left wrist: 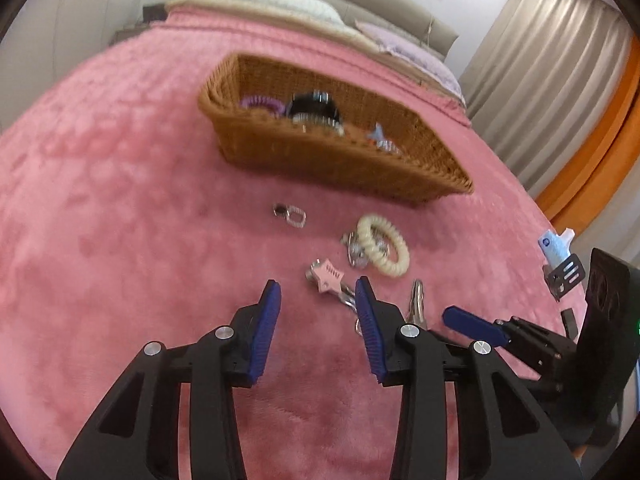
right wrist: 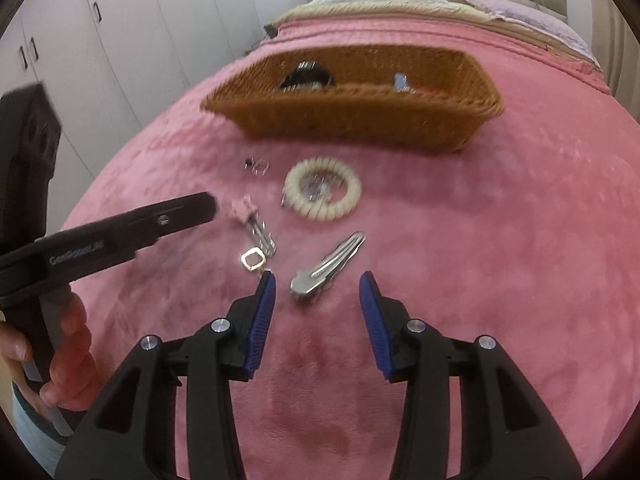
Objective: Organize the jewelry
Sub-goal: 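Grasp the pink star hair clip with the left tool while the right tool grasps the silver clip, then carry both clips into the basket and open both tools, then move both tools back toward the cream coil hair tie, then grasp the dark square earring with the left tool while the right tool grasps the cream coil tie, then carry the earring and coil tie into the basket and open both tools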
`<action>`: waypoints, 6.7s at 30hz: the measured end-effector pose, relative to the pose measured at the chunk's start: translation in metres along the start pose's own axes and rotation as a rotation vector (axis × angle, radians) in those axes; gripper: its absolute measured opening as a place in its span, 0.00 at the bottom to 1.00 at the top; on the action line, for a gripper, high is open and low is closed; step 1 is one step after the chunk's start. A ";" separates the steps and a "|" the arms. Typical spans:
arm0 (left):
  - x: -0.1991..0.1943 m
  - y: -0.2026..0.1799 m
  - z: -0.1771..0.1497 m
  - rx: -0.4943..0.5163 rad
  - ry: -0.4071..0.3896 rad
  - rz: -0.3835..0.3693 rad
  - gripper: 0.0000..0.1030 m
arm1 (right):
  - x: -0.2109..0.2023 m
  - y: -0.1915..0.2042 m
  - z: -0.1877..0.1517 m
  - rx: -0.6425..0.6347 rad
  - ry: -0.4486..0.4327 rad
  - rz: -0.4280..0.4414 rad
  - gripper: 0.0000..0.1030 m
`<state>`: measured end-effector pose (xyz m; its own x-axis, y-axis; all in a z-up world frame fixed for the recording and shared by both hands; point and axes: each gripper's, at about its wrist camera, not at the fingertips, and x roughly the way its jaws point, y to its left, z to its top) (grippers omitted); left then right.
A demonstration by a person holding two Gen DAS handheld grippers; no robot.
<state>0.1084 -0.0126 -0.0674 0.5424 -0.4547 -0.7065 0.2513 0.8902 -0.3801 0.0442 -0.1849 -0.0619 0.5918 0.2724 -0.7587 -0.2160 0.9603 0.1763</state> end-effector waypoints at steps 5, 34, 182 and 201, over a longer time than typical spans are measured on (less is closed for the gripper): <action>0.016 -0.006 0.006 0.000 0.030 0.052 0.36 | 0.007 0.002 0.002 -0.009 0.008 -0.015 0.39; 0.002 0.001 0.003 0.339 0.094 0.123 0.23 | -0.009 -0.039 -0.002 0.049 -0.028 -0.006 0.35; -0.059 -0.050 0.063 0.215 -0.299 -0.023 0.10 | -0.070 -0.040 0.103 0.025 -0.340 -0.079 0.08; 0.072 -0.045 0.122 0.195 -0.195 0.004 0.11 | 0.062 -0.090 0.169 0.071 -0.142 -0.139 0.08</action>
<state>0.2345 -0.0816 -0.0286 0.6827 -0.4540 -0.5726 0.3884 0.8892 -0.2419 0.2315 -0.2439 -0.0189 0.7166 0.1382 -0.6837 -0.0728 0.9896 0.1238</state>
